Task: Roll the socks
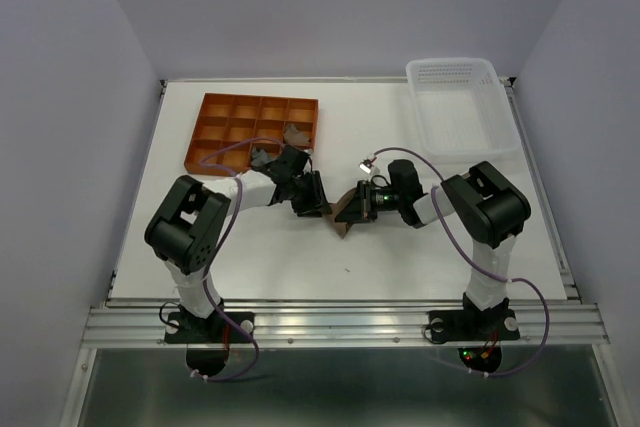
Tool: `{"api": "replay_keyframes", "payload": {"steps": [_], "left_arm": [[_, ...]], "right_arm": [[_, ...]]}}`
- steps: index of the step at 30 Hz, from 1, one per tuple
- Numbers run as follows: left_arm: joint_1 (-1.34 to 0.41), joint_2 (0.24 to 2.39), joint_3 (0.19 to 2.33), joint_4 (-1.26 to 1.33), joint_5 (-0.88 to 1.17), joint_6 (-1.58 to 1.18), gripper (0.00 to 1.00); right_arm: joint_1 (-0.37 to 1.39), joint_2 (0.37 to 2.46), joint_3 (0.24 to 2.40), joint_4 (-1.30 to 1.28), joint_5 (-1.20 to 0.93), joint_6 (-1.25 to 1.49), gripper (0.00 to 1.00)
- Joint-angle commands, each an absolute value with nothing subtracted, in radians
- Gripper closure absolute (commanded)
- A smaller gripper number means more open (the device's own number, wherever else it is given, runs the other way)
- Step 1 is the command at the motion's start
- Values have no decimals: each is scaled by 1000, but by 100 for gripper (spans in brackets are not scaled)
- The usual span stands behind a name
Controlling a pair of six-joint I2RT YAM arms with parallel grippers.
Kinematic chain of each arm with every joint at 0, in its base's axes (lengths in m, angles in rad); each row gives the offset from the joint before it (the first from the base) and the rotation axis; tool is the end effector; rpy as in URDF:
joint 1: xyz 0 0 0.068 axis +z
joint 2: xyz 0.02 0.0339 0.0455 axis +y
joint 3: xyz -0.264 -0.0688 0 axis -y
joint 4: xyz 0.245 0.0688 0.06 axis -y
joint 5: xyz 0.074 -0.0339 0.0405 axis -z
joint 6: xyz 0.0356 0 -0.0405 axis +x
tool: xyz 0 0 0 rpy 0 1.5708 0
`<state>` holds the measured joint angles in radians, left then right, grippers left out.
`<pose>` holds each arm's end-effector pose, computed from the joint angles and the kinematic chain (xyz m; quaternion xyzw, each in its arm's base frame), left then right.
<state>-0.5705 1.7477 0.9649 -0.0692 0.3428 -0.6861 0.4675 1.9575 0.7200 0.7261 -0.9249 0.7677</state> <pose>0.2909 -0.2009 0.1622 0.0066 0.9243 -0.3329 0.1865 0.2904 0.1784 0.0994 -0.1074 0.7973 0.5757 0.1457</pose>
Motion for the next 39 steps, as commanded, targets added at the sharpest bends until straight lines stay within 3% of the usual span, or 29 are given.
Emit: {"api": "replay_keyframes", "payload": {"steps": [1, 8, 11, 15, 18, 20, 23, 24, 29, 39], "left_arm": [[-583, 1756, 1006, -38, 365, -693, 55], [-600, 1790, 1040, -25, 359, -709, 55], [-604, 1789, 1035, -8, 356, -724, 71], [-604, 1775, 1034, -8, 341, -727, 100], [-604, 1753, 1028, -21, 302, -732, 100], [-606, 1737, 1034, -78, 250, -730, 100], [-606, 1718, 1046, -144, 207, -726, 100], [-607, 1710, 1052, -184, 195, -724, 100], [-609, 1689, 1072, -329, 144, -704, 100], [-611, 1706, 1140, -534, 109, -706, 100]], "right_arm": [[466, 1959, 715, 787, -946, 759, 99], [466, 1956, 721, 787, -950, 755, 99], [466, 1956, 722, 785, -945, 749, 99], [466, 1953, 721, 785, -939, 746, 99], [466, 1942, 724, 764, -934, 724, 97], [466, 1904, 738, 657, -904, 640, 81], [466, 1839, 793, 395, -783, 496, 76], [466, 1791, 801, 358, -755, 436, 65], [560, 1684, 840, 168, -605, 272, 51], [805, 1548, 853, 77, -203, 94, 48]]}}
